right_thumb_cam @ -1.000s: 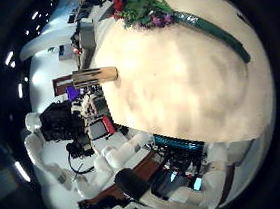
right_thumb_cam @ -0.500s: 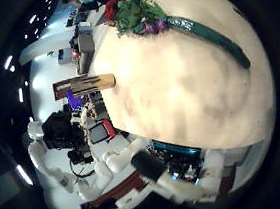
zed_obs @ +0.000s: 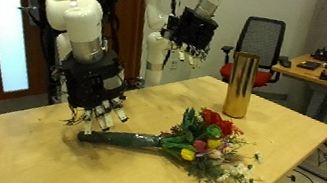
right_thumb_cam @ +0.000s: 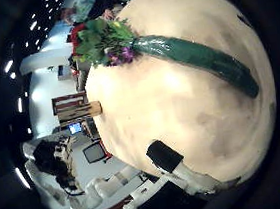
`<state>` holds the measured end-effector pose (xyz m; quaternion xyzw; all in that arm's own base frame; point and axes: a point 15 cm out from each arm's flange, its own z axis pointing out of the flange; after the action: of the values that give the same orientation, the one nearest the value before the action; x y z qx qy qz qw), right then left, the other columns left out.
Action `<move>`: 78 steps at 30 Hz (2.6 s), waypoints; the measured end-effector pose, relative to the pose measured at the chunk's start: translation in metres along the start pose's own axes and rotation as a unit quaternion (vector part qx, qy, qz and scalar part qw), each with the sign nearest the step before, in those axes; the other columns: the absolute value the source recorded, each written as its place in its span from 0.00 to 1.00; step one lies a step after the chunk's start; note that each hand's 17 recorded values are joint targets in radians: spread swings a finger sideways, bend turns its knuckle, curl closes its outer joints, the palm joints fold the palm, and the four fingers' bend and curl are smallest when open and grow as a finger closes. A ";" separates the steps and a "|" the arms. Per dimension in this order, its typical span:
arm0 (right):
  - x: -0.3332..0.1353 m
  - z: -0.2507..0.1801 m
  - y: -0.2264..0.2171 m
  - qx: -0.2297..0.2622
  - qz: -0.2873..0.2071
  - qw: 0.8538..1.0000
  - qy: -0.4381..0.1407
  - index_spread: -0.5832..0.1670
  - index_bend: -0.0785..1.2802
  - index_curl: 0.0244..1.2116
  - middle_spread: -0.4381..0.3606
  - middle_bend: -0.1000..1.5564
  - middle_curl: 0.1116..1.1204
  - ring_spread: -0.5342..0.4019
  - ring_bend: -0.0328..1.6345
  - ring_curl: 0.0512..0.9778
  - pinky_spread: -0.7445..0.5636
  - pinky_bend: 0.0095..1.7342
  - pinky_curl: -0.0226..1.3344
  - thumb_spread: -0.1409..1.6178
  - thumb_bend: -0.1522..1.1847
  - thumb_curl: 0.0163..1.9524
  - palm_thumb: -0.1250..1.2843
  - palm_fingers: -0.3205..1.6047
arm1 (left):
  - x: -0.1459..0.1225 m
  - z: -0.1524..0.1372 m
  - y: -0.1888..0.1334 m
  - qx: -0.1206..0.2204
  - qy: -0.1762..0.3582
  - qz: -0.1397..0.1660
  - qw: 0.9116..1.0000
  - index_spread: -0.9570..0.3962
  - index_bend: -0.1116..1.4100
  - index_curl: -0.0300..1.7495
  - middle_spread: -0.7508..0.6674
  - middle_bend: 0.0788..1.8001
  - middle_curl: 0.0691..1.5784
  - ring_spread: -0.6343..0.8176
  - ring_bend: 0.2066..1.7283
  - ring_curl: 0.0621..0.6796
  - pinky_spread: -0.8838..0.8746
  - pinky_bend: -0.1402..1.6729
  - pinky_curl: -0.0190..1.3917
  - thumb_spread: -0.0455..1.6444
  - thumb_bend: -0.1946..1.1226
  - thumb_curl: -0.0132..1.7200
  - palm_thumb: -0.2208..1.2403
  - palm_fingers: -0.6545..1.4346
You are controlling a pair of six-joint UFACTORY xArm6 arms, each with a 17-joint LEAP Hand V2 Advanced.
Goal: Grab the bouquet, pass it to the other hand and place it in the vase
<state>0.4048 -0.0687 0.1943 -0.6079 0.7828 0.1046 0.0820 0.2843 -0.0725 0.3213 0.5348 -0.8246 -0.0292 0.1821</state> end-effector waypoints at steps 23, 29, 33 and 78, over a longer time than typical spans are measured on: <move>0.013 0.039 -0.043 -0.008 0.022 1.000 -0.001 0.68 0.17 0.17 0.82 0.24 0.22 0.76 0.29 0.22 0.77 0.26 0.24 0.64 0.09 0.17 0.45 0.19 | 0.001 0.000 -0.019 0.005 -0.005 0.000 1.000 0.76 0.18 0.19 0.87 0.06 0.14 0.88 0.13 0.25 0.87 0.21 0.24 0.54 0.12 0.19 0.31 0.31; 0.007 0.051 -0.045 -0.020 0.020 1.000 -0.005 0.69 0.16 0.17 0.80 0.24 0.22 0.76 0.30 0.22 0.77 0.24 0.24 0.63 0.09 0.17 0.47 0.20 | 0.000 0.001 -0.022 0.003 -0.004 0.000 1.000 0.76 0.18 0.19 0.86 0.06 0.14 0.88 0.13 0.25 0.87 0.21 0.23 0.54 0.12 0.19 0.31 0.31; 0.002 0.055 -0.052 -0.026 0.013 1.000 -0.005 0.72 0.17 0.19 0.81 0.26 0.23 0.75 0.31 0.22 0.76 0.22 0.23 0.64 0.10 0.18 0.51 0.24 | -0.002 -0.001 -0.023 0.005 -0.004 0.000 1.000 0.76 0.18 0.19 0.86 0.06 0.14 0.88 0.13 0.25 0.87 0.21 0.23 0.54 0.12 0.19 0.31 0.31; -0.003 0.049 -0.029 -0.173 -0.022 0.984 0.031 0.39 0.30 0.40 0.44 0.48 0.38 0.34 0.60 0.35 0.22 0.47 0.21 0.61 0.09 0.25 0.66 0.75 | -0.005 -0.011 -0.024 0.009 -0.004 0.001 1.000 0.76 0.18 0.19 0.84 0.07 0.16 0.88 0.12 0.25 0.88 0.21 0.23 0.55 0.12 0.18 0.32 0.32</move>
<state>0.4342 -0.0596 0.1461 -0.6328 0.7416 0.2179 -0.0466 0.3108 -0.0770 0.3245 0.5356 -0.8259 -0.0238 0.1746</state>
